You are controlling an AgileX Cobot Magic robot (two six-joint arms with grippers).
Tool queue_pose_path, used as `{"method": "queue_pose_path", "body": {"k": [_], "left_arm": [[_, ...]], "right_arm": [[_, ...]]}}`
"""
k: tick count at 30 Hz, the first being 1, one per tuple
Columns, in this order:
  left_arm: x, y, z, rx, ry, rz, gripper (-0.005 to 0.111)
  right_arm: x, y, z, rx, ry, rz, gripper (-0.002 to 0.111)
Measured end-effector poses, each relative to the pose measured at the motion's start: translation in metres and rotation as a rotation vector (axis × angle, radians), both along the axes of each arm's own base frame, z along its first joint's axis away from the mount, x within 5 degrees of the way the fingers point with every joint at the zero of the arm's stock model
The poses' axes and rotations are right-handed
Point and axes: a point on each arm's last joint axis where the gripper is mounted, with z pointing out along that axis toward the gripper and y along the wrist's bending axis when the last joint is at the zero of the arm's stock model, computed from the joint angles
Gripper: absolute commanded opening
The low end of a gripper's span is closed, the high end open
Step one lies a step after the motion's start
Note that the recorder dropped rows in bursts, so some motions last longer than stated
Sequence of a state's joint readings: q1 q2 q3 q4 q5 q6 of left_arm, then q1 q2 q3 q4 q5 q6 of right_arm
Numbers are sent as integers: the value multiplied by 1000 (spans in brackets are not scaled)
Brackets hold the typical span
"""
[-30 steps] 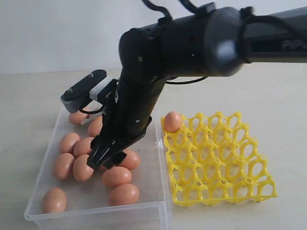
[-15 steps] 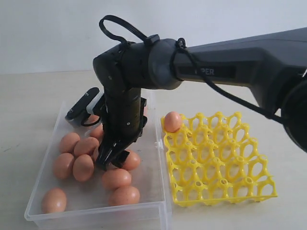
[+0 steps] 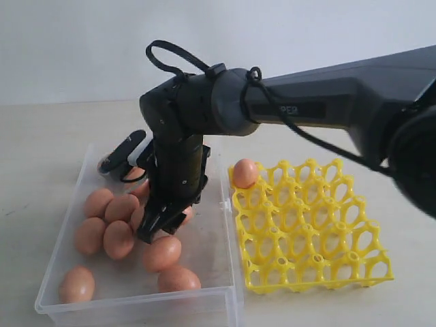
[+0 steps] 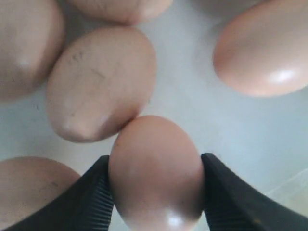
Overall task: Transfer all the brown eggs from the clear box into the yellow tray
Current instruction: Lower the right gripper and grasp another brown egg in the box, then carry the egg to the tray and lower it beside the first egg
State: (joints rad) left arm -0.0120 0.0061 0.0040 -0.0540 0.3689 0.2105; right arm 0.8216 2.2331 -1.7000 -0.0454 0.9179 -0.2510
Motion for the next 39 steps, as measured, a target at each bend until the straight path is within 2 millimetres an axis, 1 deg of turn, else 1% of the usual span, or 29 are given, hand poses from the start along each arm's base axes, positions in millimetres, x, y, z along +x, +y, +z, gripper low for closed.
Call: {"method": "queue_pose_path", "body": {"k": [3, 4, 6, 9, 13, 15, 19, 22, 25, 29, 31, 39], "left_arm": [[0, 0, 0, 0, 0, 0, 0], [0, 0, 0, 0, 0, 0, 0], [0, 0, 0, 0, 0, 0, 0], [0, 0, 0, 0, 0, 0, 0], [0, 0, 0, 0, 0, 0, 0], [0, 0, 0, 0, 0, 0, 0], [0, 0, 0, 0, 0, 0, 0], [0, 0, 0, 0, 0, 0, 0], [0, 0, 0, 0, 0, 0, 0], [0, 0, 0, 0, 0, 0, 0], [0, 0, 0, 0, 0, 0, 0], [0, 0, 0, 0, 0, 0, 0]], "right_arm": [[-3, -6, 27, 192, -135, -61, 0], [-4, -10, 35, 247, -173, -79, 0], [-6, -25, 50, 367, -261, -122, 0], [-13, -51, 59, 503, -371, -167, 0], [-21, -89, 63, 633, -491, -229, 0], [-26, -109, 59, 677, -536, -276, 0], [-32, -144, 42, 703, -599, -352, 0], [-35, -165, 30, 712, -641, -403, 0], [-33, -181, 22, 712, -669, -456, 0], [-24, -196, 11, 724, -679, -542, 0], [-20, -199, 2, 729, -670, -564, 0], [-18, -195, -33, 708, -599, -546, 0]]}}
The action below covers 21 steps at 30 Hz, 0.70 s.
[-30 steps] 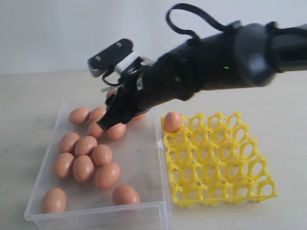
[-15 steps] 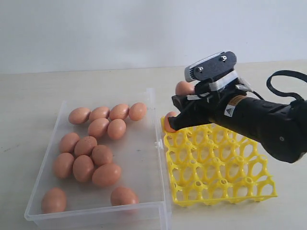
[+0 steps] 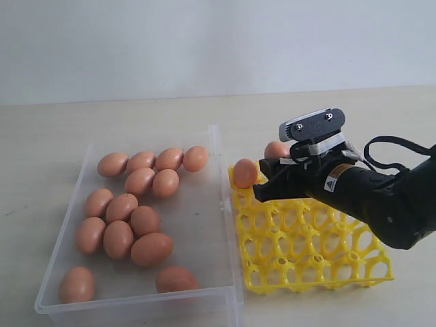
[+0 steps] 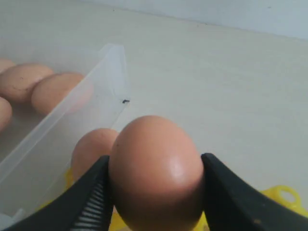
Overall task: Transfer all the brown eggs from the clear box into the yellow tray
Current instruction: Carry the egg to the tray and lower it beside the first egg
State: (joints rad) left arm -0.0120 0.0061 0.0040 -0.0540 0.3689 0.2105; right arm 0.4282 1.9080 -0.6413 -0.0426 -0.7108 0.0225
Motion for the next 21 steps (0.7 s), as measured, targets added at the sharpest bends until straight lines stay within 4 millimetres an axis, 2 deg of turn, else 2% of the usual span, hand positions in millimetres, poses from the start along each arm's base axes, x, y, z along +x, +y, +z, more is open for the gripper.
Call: {"method": "queue_pose_path", "body": {"k": [6, 12, 17, 19, 21], "left_arm": [[0, 0, 0, 0, 0, 0, 0], [0, 0, 0, 0, 0, 0, 0], [0, 0, 0, 0, 0, 0, 0], [0, 0, 0, 0, 0, 0, 0], [0, 0, 0, 0, 0, 0, 0]], "right_arm": [[1, 1, -8, 15, -26, 4, 11], [10, 5, -4, 29, -58, 6, 11], [13, 6, -8, 20, -39, 5, 12], [13, 6, -11, 15, -32, 8, 17], [12, 6, -13, 8, -27, 12, 28]]}}
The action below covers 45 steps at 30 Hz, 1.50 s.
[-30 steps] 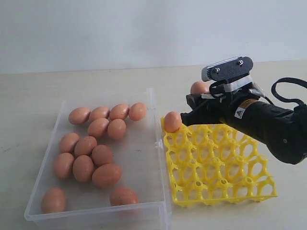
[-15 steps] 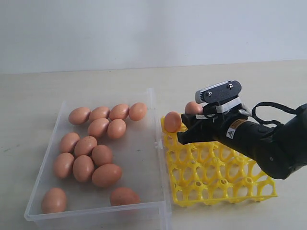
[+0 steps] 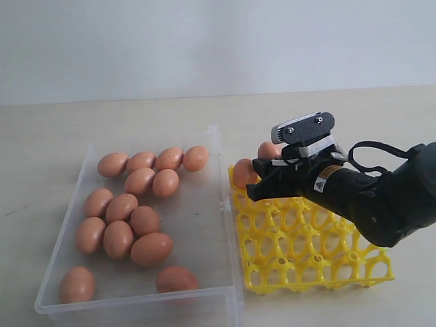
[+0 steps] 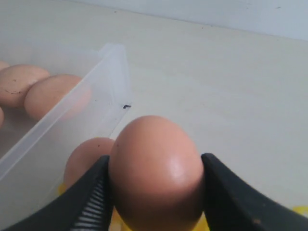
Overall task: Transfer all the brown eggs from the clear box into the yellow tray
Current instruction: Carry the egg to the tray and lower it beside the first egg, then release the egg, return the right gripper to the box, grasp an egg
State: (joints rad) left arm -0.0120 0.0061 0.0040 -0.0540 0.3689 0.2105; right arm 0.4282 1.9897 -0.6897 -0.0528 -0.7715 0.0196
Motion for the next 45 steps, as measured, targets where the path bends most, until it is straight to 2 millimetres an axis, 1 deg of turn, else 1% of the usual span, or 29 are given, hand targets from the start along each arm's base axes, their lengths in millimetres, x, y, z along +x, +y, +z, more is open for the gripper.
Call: {"method": "queue_pose_path", "body": {"k": [1, 2, 3, 4, 6, 9, 10, 12, 13, 15, 16, 17, 18, 20, 22, 23, 24, 27, 30, 32, 34, 35, 37, 39, 43, 45], "left_arm": [[0, 0, 0, 0, 0, 0, 0], [0, 0, 0, 0, 0, 0, 0], [0, 0, 0, 0, 0, 0, 0], [0, 0, 0, 0, 0, 0, 0], [0, 0, 0, 0, 0, 0, 0], [0, 0, 0, 0, 0, 0, 0], [0, 0, 0, 0, 0, 0, 0], [0, 0, 0, 0, 0, 0, 0], [0, 0, 0, 0, 0, 0, 0], [0, 0, 0, 0, 0, 0, 0], [0, 0, 0, 0, 0, 0, 0], [0, 0, 0, 0, 0, 0, 0], [0, 0, 0, 0, 0, 0, 0], [0, 0, 0, 0, 0, 0, 0], [0, 0, 0, 0, 0, 0, 0], [0, 0, 0, 0, 0, 0, 0], [0, 0, 0, 0, 0, 0, 0], [0, 0, 0, 0, 0, 0, 0], [0, 0, 0, 0, 0, 0, 0], [0, 0, 0, 0, 0, 0, 0], [0, 0, 0, 0, 0, 0, 0], [0, 0, 0, 0, 0, 0, 0], [0, 0, 0, 0, 0, 0, 0], [0, 0, 0, 0, 0, 0, 0], [0, 0, 0, 0, 0, 0, 0], [0, 0, 0, 0, 0, 0, 0]], "right_arm": [[0, 0, 0, -2, 2, 2, 35], [0, 0, -1, -2, 3, 2, 49], [0, 0, -1, -5, 3, 5, 54], [0, 0, -1, -5, 3, 5, 62], [0, 0, -1, -5, 3, 5, 66], [-1, -1, -2, -34, 24, 12, 66], [-2, -1, 0, -37, 29, 12, 65], [-5, -2, 18, -88, 31, 30, 60], [-7, -4, 32, -100, 22, 35, 52], [-13, -7, 70, -117, 6, 43, 28], [-18, -6, 93, -130, -2, 58, 13], [-23, -2, 117, -148, -1, 78, 0], [-30, 3, 139, -165, 10, 100, 0], [-38, 13, 158, -197, 56, 133, 0], [-44, 26, 171, -230, 125, 167, 0], [-46, 35, 173, -242, 164, 188, 1], [-49, 44, 174, -248, 200, 210, 2], [-51, 76, 165, -248, 285, 280, 13], [-49, 106, 149, -268, 359, 346, 31], [-45, 126, 140, -272, 411, 374, 46], [-39, 146, 128, -270, 472, 393, 55], [-37, 155, 123, -273, 492, 402, 57], [-30, 171, 111, -283, 530, 413, 57], [-22, 183, 99, -295, 567, 406, 57], [-5, 198, 83, -337, 614, 376, 57], [1, 203, 79, -360, 630, 367, 57]]}}
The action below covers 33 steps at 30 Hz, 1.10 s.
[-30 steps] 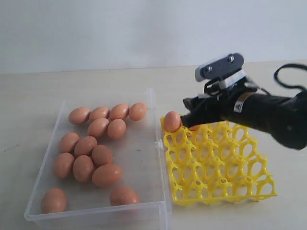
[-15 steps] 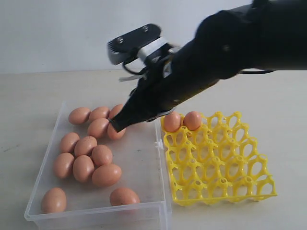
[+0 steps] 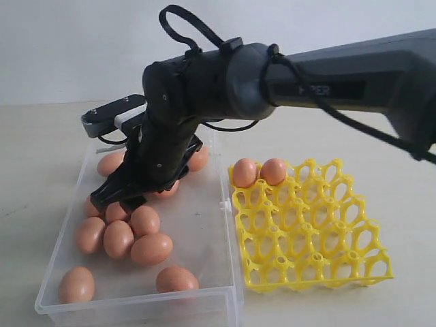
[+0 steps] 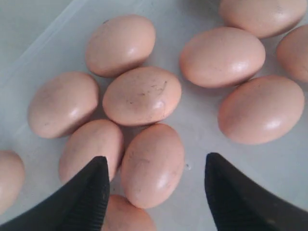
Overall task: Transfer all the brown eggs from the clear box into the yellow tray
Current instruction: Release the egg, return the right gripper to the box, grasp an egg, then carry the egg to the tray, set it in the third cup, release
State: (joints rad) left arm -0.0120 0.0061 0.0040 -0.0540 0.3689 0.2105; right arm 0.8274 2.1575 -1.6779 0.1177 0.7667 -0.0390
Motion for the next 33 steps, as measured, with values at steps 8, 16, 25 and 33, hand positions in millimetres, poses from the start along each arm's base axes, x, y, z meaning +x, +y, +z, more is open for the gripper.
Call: {"method": "queue_pose_path", "body": {"k": [8, 16, 25, 33], "left_arm": [[0, 0, 0, 0, 0, 0, 0], [0, 0, 0, 0, 0, 0, 0], [0, 0, 0, 0, 0, 0, 0], [0, 0, 0, 0, 0, 0, 0]], "right_arm": [[13, 12, -20, -98, 76, -27, 57], [17, 17, -40, -128, 112, -30, 60], [16, 18, -57, -147, 143, -34, 1], [18, 8, -4, 46, -102, -45, 0]]}}
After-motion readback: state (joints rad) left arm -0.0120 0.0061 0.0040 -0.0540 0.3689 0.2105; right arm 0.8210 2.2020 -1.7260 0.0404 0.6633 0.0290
